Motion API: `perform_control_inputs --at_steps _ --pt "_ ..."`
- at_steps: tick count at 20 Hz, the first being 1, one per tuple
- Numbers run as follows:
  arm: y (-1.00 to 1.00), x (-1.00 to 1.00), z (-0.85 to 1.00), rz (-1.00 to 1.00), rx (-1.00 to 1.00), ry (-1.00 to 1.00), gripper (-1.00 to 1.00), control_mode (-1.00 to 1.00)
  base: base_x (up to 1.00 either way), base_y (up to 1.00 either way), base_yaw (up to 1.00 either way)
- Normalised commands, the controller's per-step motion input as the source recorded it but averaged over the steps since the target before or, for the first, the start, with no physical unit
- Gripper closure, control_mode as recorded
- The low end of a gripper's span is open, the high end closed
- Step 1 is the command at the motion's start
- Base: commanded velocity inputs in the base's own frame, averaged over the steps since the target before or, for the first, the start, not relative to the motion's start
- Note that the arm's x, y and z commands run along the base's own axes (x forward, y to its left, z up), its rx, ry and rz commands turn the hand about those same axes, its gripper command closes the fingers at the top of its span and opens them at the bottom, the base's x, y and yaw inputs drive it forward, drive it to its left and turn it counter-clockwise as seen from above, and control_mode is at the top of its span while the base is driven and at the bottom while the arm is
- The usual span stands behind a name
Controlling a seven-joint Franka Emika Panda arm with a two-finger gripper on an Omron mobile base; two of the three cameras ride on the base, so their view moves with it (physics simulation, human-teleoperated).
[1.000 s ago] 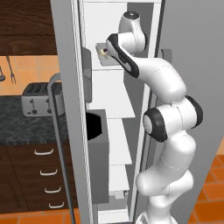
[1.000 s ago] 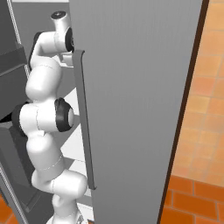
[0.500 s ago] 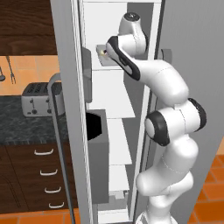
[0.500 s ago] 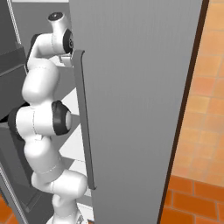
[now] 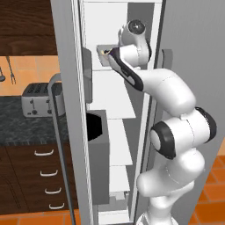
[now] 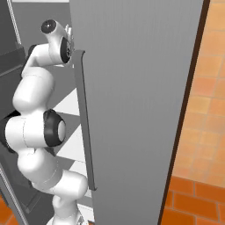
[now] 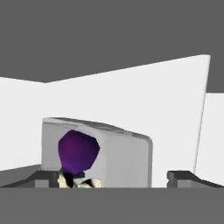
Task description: Take the meat container that has the fish and place it on the second highest rack of the freezer. Then take the vegetable container that has the mushroom and eggplant and place it on the highest rack of the freezer.
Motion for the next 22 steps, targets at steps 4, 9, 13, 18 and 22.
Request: perform_control_inputs --at_steps 4,9,13,18,22 --pt "0.00 -0.62 0.32 0.00 0.01 -0.11 -1.00 -1.00 0.00 0.00 0.00" --pt "0.00 -0.94 0.24 0.00 0.01 0.00 -1.00 -1.00 0.00 0.00 0.00" --pt "-0.01 -1.00 0.00 0.00 0.04 0.00 -1.00 -1.00 0.00 0.00 0.00" --pt "-0.12 -1.00 -0.12 0.00 0.10 0.00 -1.00 -1.00 0.00 0.00 0.00" --pt "-0.08 -1.00 -0.23 0.00 0.05 0.00 -1.00 -1.00 0.00 0.00 0.00"
